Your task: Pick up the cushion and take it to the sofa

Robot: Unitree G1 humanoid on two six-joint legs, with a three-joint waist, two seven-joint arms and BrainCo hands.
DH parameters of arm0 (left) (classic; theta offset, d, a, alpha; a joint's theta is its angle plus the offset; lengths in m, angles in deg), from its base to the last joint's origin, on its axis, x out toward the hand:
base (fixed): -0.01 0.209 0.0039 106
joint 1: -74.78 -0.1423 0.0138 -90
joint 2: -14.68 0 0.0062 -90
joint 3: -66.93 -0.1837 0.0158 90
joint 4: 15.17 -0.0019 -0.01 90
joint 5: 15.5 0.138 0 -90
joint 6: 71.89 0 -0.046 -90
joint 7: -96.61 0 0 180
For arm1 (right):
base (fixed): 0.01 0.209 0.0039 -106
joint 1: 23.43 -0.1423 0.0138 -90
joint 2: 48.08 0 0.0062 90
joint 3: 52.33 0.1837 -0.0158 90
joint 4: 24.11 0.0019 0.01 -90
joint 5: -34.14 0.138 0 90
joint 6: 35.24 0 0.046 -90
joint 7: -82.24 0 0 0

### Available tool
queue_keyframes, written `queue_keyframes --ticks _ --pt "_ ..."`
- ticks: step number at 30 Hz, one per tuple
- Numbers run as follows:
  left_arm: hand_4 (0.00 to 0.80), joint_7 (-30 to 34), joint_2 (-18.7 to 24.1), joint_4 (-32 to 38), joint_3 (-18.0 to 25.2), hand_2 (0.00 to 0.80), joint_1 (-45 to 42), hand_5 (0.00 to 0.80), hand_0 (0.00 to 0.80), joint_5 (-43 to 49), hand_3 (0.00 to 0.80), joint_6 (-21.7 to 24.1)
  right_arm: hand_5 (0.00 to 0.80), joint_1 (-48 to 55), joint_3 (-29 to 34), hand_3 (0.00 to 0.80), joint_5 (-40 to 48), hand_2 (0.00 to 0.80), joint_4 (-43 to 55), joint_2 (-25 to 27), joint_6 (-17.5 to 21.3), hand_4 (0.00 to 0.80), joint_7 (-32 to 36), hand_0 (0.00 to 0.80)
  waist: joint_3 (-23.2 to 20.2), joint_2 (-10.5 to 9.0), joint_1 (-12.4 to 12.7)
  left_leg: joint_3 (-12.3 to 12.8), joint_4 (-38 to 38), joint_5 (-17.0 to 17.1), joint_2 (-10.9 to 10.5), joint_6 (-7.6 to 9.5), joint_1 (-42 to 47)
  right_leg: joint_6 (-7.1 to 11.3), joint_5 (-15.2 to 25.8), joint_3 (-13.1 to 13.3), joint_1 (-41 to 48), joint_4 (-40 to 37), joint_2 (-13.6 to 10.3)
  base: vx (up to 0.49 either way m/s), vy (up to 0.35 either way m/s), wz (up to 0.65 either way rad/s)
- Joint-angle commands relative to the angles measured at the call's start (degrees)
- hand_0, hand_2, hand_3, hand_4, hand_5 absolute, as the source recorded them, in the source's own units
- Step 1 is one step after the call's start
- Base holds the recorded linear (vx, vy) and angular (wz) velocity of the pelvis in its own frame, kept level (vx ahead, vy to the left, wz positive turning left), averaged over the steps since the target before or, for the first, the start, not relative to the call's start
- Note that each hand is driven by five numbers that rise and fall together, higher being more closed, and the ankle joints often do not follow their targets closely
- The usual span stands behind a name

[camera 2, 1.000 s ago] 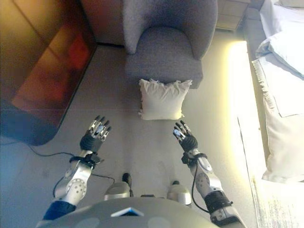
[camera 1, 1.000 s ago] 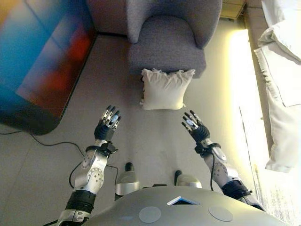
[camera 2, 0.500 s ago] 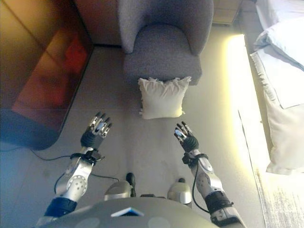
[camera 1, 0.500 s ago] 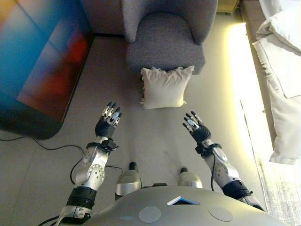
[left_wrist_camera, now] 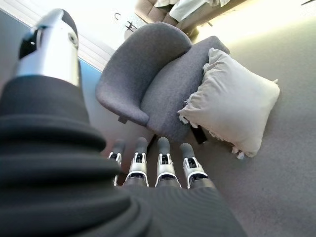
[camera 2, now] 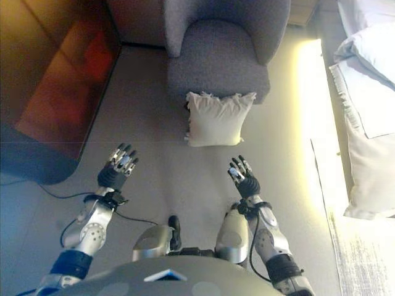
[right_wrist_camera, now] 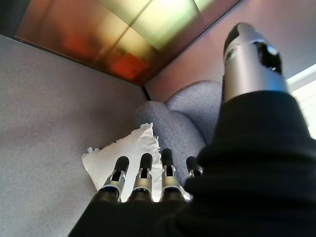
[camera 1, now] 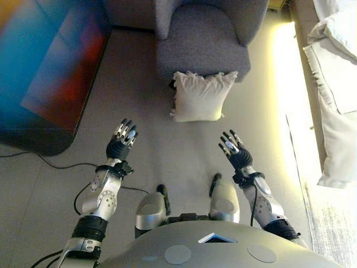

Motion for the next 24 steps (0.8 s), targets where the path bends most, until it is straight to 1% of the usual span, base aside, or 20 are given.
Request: queue_keyframes --ticks 1,3,4,5,6,8,9,10,11,12,13,14,15,16,17,19,20,21,22,24 --pt "0.0 2.91 1.72 6.77 0.1 0.0 -2.58 0.0 0.0 -0.73 0.0 1.69 0.0 -1.12 2.53 0.0 2.66 0.0 2.08 0.84 3.04 0.0 1.43 0.0 -2.14 -1.36 -2.05 -0.68 3.8 -12.88 0.41 -1.45 9.99 0.03 14.88 0.71 -4.44 -7.47 0.81 0.473 -0.163 0.48" --pt "0.0 3.14 1.14 6.99 0.52 0.0 -3.89 0.0 0.0 -1.32 0.0 1.72 0.0 -0.72 2.59 0.0 2.63 0.0 2.06 0.67 2.55 0.0 1.41 0.0 -2.38 -1.61 -2.22 -1.09 4.31 -14.65 0.75 -1.19 12.25 -0.24 15.18 -0.83 -4.87 -6.58 1.3 0.483 -0.16 0.54" --pt "0.0 3.71 0.65 6.8 0.6 0.0 -4.35 0.0 0.0 -0.55 0.0 1.58 0.0 -0.42 2.67 0.0 2.4 0.0 1.81 0.46 2.34 0.0 1.95 0.0 -2.67 -1.67 -2.53 -1.67 4.24 -15.43 1.08 -1.14 13.71 -0.45 15.38 -1.0 -5.41 -5.74 1.62 0.522 -0.171 0.58" --pt "0.0 3.81 0.29 6.63 0.5 0.0 -4.69 0.0 0.0 0.75 0.0 1.7 0.0 -0.07 2.75 0.0 1.83 0.0 1.7 0.34 2.03 0.0 2.77 0.0 -3.12 -1.49 -2.77 -1.85 4.13 -15.79 1.57 -1.14 14.31 -0.42 14.53 -0.91 -5.2 -5.3 2.34 0.58 -0.212 0.48" --pt "0.0 3.19 0.04 6.16 -0.11 0.0 -4.98 0.0 0.0 1.74 0.0 2.11 0.0 -0.08 2.33 0.0 1.2 0.0 0.99 0.45 2.17 0.0 2.99 0.0 -3.89 -1.18 -3.16 -2.4 4.13 -15.18 2.33 -1.35 15.17 -0.49 14.29 0.14 -5.19 -4.98 2.99 0.513 -0.201 0.42" --pt "0.0 2.24 -0.67 6.39 -0.24 0.0 -5.61 0.0 0.0 1.66 0.0 2.02 0.0 -0.71 1.76 0.0 0.08 0.0 1.32 0.84 0.82 0.0 3.42 0.0 -5.2 -0.27 -3.7 -3.0 4.86 -11.54 4.87 -2.97 17.46 -0.92 12.86 1.23 -5.52 -1.5 4.66 0.485 -0.215 0.44" --pt "0.0 1.4 -0.87 7.12 -0.09 0.0 -6.21 0.0 0.0 1.53 0.0 1.66 0.0 -0.59 0.88 0.0 -0.51 0.0 2.29 1.25 -0.18 0.0 3.6 0.0 -6.04 0.3 -3.83 -2.7 5.62 -8.73 6.62 -4.21 18.08 -1.31 11.89 1.73 -5.68 1.12 5.46 0.457 -0.228 0.05" --pt "0.0 0.71 -0.79 7.32 0.0 0.0 -6.43 0.0 0.0 1.26 0.0 1.29 0.0 -0.45 0.28 0.0 -1.08 0.0 2.69 1.67 -0.67 0.0 3.57 0.0 -6.57 0.9 -3.96 -2.42 7.19 -5.71 8.21 -5.31 17.85 -2.35 10.12 2.26 -5.25 2.84 6.73 0.448 -0.239 -0.28" --pt "0.0 0.21 -0.9 6.95 0.16 0.0 -6.45 0.0 0.0 0.3 0.0 0.92 0.0 -0.8 -0.25 0.0 -1.81 0.0 2.57 2.25 -1.29 0.0 3.46 0.0 -7.22 1.61 -4.16 -2.72 10.33 -0.79 9.82 -6.8 17.83 -3.61 8.63 2.32 -4.9 4.36 8.11 0.437 -0.241 -0.29" --pt "0.0 -0.02 -1.21 6.69 0.39 0.0 -5.99 0.0 0.0 -1.02 0.0 0.51 0.0 -1.56 -0.96 0.0 -1.9 0.0 2.13 2.89 -1.71 0.0 3.37 0.0 -7.75 1.9 -4.1 -3.37 14.25 3.93 10.57 -7.91 16.7 -5.05 7.45 2.3 -3.92 4.79 9.29 0.426 -0.248 -0.1" --pt "0.0 -0.19 -1.56 6.92 0.47 0.0 -6.01 0.0 0.0 -1.38 0.0 0.43 0.0 -1.9 -1.27 0.0 -1.45 0.0 1.89 3.51 -1.92 0.0 3.67 0.0 -8.11 1.65 -4.05 -3.51 19.48 7.19 10.96 -8.69 15.37 -6.61 6.3 2.44 -2.82 4.91 10.02 0.415 -0.249 -0.12" --pt "0.0 -0.62 -2.0 7.11 0.21 0.0 -5.72 0.0 0.0 -1.36 0.0 0.48 0.0 -2.1 -1.6 0.0 -1.03 0.0 1.42 4.0 -1.69 0.0 3.83 0.0 -8.37 1.31 -3.94 -3.8 25.47 9.64 11.32 -9.09 12.83 -8.25 5.14 2.55 -1.65 5.03 10.67 0.386 -0.239 -0.21" --pt "0.0 -1.06 -2.49 7.16 -0.36 0.0 -5.03 0.0 0.0 -1.08 0.0 0.62 0.0 -2.33 -1.91 0.0 -1.22 0.0 0.44 4.11 -0.83 0.0 3.79 0.0 -8.13 0.52 -3.25 -4.24 30.87 10.13 10.92 -8.21 8.2 -9.74 4.05 2.68 0.29 4.77 10.88 0.365 -0.221 -0.22" --pt "0.0 -1.57 -2.84 7.19 -0.76 0.0 -4.56 0.0 0.0 -0.7 0.0 0.65 0.0 -2.81 -2.19 0.0 -1.38 0.0 -0.46 4.21 -0.17 0.0 3.6 0.0 -7.83 -0.02 -2.54 -4.47 33.42 9.53 10.41 -7.18 4.69 -10.59 3.0 2.4 1.55 4.93 10.88 0.299 -0.155 -0.25" --pt "0.0 -2.35 -3.09 7.2 -1.33 0.0 -4.08 0.0 0.0 -0.49 0.0 0.8 0.0 -3.21 -2.4 0.0 -1.42 0.0 -1.22 4.25 0.4 0.0 3.38 0.0 -7.21 0.08 -1.74 -4.54 34.59 8.4 9.61 -6.17 1.31 -11.04 1.8 2.27 2.88 5.21 11.31 0.258 -0.074 -0.24" --pt "0.0 -2.67 -3.07 6.91 -1.7 0.0 -3.43 0.0 0.0 -1.02 0.0 1.31 0.0 -3.52 -2.21 0.0 -1.21 0.0 -2.07 4.38 1.05 0.0 3.54 0.0 -6.07 0.18 -0.45 -3.16 30.48 7.98 8.87 -5.13 -2.06 -11.37 -0.28 1.9 5.47 5.51 11.65 0.253 0.037 -0.07" --pt "0.0 -2.31 -2.91 7.03 -1.59 0.0 -3.5 0.0 0.0 -1.15 0.0 1.36 0.0 -3.32 -1.81 0.0 -1.04 0.0 -1.96 4.42 1.21 0.0 3.57 0.0 -5.74 0.72 0.13 -1.98 25.04 8.99 9.58 -5.14 -2.64 -11.24 -1.45 1.26 6.71 5.69 12.06 0.262 0.117 0.11" --pt "0.0 -2.1 -2.63 7.64 -1.35 0.0 -3.43 0.0 0.0 -1.34 0.0 0.95 0.0 -2.99 -1.31 0.0 -0.93 0.0 -1.62 4.25 1.34 0.0 3.55 0.0 -5.39 1.38 0.75 -0.72 19.5 10.41 10.35 -5.26 -3.49 -11.0 -2.86 0.92 8.11 5.78 12.57 0.24 0.119 0.11" --pt "0.0 -1.84 -2.45 8.05 -1.23 0.0 -3.44 0.0 0.0 -1.3 0.0 0.73 0.0 -2.61 -1.1 0.0 -0.77 0.0 -1.24 4.15 1.58 0.0 3.33 0.0 -5.14 1.79 1.22 -0.05 16.03 11.51 10.89 -5.54 -4.23 -10.69 -3.77 0.79 9.09 5.68 12.9 0.293 0.108 0.16" --pt "0.0 -1.02 -2.26 8.34 -0.79 0.0 -3.11 0.0 0.0 -0.7 0.0 0.34 0.0 -1.72 -0.43 0.0 -0.23 0.0 -0.34 4.07 2.01 0.0 2.93 0.0 -4.52 3.12 2.86 0.87 6.81 14.41 11.68 -6.93 -6.82 -9.87 -6.1 0.06 12.14 5.15 13.87 0.357 0.091 0.23"
